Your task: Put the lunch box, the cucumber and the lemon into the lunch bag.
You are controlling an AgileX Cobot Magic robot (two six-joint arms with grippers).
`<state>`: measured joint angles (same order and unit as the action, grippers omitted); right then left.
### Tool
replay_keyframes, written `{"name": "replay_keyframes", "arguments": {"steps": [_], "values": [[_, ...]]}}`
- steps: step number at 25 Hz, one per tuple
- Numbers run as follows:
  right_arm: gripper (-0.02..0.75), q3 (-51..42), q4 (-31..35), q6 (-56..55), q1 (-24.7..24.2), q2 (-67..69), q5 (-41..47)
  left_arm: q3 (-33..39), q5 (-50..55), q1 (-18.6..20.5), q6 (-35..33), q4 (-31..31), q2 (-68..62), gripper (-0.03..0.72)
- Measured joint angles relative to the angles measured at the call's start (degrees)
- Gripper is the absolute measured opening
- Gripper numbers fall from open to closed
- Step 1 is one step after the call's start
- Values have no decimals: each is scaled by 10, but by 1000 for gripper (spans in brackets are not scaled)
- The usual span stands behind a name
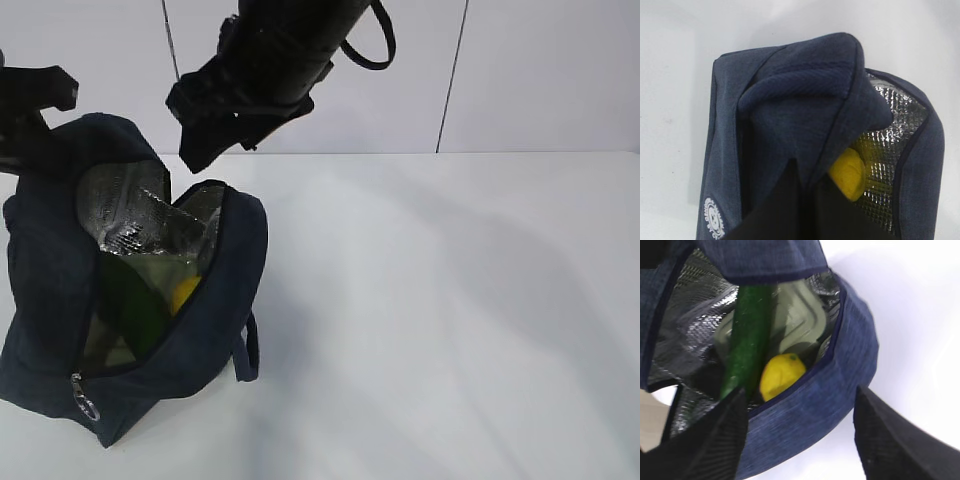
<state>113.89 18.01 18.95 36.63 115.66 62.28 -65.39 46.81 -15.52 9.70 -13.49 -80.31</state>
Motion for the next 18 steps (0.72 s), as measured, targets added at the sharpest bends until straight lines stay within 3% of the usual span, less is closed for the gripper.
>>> {"name": "replay_keyframes", "arguments": {"steps": [4,9,18], "values": [[504,-5,5,-12,-13,-1,18,0,0,0,0,5,0,-7],[504,-76,69,-5,-33,-31,-8,0,0,0,0,6,0,-7],[504,-421,252,85,-41,-206,-285,0,0,0,0,7,0,-7]]}}
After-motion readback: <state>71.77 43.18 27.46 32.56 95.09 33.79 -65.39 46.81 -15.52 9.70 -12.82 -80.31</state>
